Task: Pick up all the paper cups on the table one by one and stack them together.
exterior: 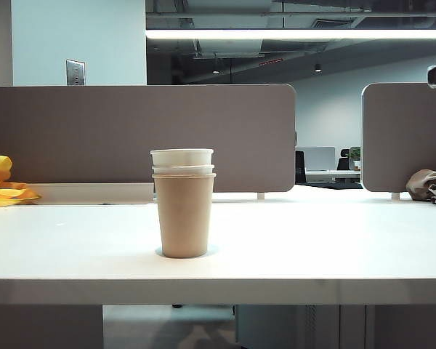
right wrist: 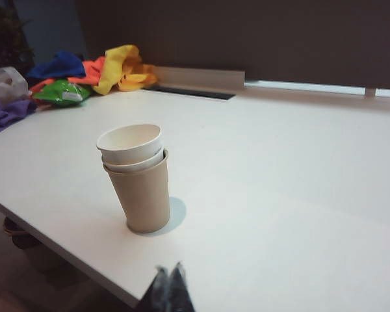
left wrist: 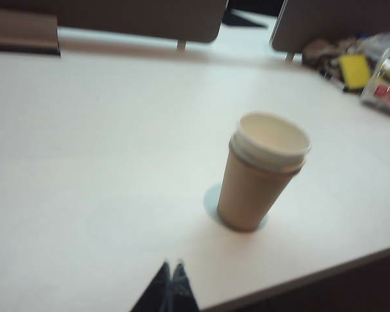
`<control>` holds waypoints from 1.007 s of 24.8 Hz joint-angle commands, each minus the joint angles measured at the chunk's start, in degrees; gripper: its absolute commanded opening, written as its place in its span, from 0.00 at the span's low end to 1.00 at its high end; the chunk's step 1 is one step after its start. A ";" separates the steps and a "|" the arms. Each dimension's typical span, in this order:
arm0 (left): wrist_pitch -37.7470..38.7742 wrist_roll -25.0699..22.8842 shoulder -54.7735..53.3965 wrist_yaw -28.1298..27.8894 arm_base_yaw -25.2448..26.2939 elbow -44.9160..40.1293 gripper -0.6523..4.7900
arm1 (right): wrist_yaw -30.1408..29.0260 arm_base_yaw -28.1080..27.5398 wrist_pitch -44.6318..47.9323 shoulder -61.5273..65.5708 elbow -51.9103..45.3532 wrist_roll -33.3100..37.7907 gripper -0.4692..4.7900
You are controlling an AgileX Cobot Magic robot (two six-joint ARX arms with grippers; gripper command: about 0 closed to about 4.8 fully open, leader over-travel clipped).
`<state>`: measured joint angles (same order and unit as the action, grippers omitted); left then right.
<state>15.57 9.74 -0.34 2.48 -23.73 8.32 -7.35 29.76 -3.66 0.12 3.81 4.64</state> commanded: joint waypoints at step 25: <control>-4.04 -12.33 0.02 10.36 0.04 -7.08 0.11 | -0.24 -0.02 -0.81 0.00 -3.61 -0.37 0.08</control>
<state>11.51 -2.15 -0.27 12.62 -23.73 1.21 -7.60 29.76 -5.08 0.12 0.47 4.45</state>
